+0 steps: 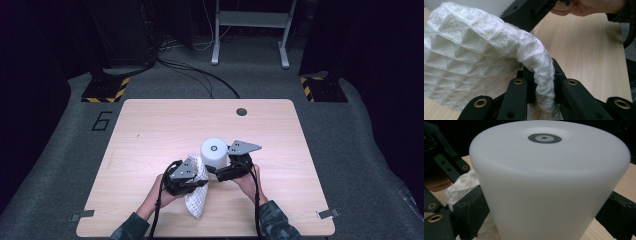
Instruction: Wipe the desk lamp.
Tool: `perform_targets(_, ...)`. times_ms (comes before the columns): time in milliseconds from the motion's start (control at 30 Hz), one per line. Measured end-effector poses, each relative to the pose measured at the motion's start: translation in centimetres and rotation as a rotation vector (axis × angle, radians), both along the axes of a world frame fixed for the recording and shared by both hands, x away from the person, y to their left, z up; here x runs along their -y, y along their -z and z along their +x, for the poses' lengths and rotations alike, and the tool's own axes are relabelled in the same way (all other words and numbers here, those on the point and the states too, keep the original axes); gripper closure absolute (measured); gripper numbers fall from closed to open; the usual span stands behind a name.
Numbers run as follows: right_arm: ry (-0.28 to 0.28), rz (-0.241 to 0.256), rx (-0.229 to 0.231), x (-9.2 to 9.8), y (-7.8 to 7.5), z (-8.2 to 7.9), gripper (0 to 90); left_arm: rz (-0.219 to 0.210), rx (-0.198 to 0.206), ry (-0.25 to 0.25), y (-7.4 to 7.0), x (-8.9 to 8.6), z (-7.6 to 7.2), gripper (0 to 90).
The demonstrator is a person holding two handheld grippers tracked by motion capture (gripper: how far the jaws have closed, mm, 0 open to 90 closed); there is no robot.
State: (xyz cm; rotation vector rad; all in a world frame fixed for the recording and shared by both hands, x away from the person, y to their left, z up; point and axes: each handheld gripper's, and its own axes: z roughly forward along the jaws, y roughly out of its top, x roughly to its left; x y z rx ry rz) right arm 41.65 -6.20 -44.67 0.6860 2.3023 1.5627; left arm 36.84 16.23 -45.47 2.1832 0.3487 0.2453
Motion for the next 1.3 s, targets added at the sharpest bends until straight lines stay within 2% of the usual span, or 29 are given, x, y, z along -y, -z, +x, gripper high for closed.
perform_targets(167,0.008,0.006,0.0,-0.1,0.0,0.1,8.1,-0.027,0.0,0.014,0.4,1.0,-0.5,80.4)
perform_targets(467,0.02,0.021,-0.013,-0.1,-0.1,0.1,8.1,-0.067,-0.006,-0.007,1.2,2.0,-0.7,80.3)
perform_targets(733,0.012,0.018,-0.009,0.0,-0.1,0.1,8.1,-0.073,-0.027,-0.034,1.0,0.7,-0.3,80.3)
perform_targets(1000,-0.001,0.009,-0.009,0.2,0.1,0.0,8.1,-0.053,-0.018,-0.047,0.5,-0.6,0.1,80.4)
perform_targets(1167,-0.009,0.001,-0.008,0.3,0.3,0.0,8.1,-0.083,-0.02,-0.059,0.0,-1.4,0.4,80.4)
perform_targets(1300,-0.013,-0.009,-0.02,0.3,0.6,-0.1,8.1,-0.113,-0.009,-0.072,-1.1,-2.2,0.8,80.4)
